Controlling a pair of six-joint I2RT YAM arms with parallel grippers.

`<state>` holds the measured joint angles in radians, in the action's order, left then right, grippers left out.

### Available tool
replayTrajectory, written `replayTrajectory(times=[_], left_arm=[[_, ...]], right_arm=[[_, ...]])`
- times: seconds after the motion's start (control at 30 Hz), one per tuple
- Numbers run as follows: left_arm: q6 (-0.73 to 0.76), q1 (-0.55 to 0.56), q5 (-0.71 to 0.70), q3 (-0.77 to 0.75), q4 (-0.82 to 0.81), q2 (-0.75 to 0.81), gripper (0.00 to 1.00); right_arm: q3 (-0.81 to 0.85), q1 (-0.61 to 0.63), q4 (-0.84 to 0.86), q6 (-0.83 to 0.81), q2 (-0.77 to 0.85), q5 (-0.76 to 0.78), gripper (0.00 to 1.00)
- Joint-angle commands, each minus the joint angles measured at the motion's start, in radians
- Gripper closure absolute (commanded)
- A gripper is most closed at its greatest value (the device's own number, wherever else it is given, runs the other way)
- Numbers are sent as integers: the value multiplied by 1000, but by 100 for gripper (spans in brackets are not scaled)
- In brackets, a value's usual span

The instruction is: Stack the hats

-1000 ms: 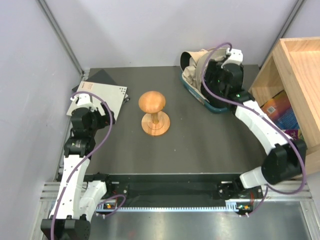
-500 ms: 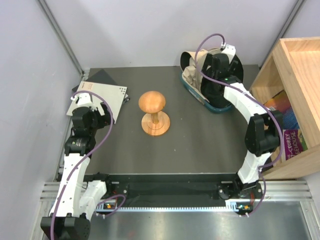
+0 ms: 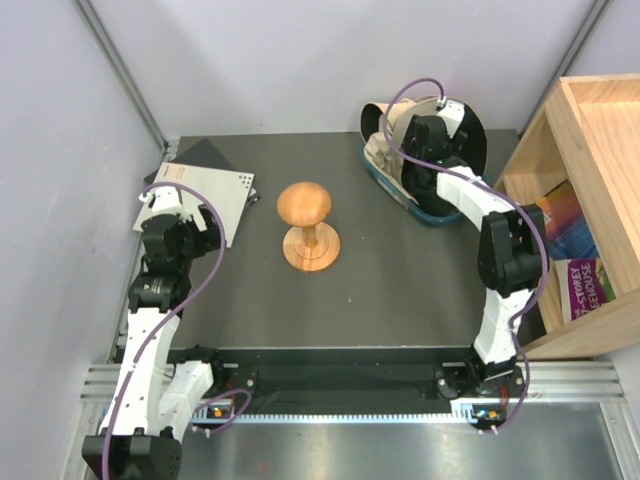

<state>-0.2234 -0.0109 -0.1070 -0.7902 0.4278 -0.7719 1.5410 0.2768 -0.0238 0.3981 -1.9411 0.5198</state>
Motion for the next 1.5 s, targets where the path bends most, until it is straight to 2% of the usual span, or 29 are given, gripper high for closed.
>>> replayTrajectory(times=[0.0,0.03,0.13,0.17,0.23,0.27,0.3,0.47,0.8,1.0,1.13,1.23,1.37,1.47], left_arm=[[19,-8,-33,-4,-20,25,1],[19,-9,-33,-4,-18,23,1],[21,-11,-37,-1,-15,28,1],[21,-12,-39,-1,-15,29,1],[21,-14,-39,-1,-17,31,1],[21,-14,-39,-3,-15,31,1],[21,-12,-39,0,-17,33,1],[21,-15,-39,2,-15,40,1],[13,-18,19,2,-27,20,1],[9,-18,50,5,-34,22,1],[7,-17,56,6,-34,26,1],[4,-17,58,8,-34,33,1],[6,-17,63,12,-32,52,1],[6,-18,58,16,-35,59,1]], right_arm=[[44,-16,102,15,-28,37,14],[41,-21,113,15,-32,33,16],[42,-34,151,8,-36,0,38],[42,-37,162,-2,-35,-6,53],[42,-41,202,-22,-32,-27,67],[41,-44,217,-62,-29,-41,89],[44,-45,229,-82,-21,-56,98],[41,-47,220,-180,83,-81,100],[-91,-25,101,-163,422,-282,100],[-38,24,-42,-139,514,-568,100],[-12,65,-53,-82,560,-885,100],[11,114,-64,-61,582,-1012,100],[70,235,-192,-149,602,-954,100],[91,295,-222,-177,626,-984,100]])
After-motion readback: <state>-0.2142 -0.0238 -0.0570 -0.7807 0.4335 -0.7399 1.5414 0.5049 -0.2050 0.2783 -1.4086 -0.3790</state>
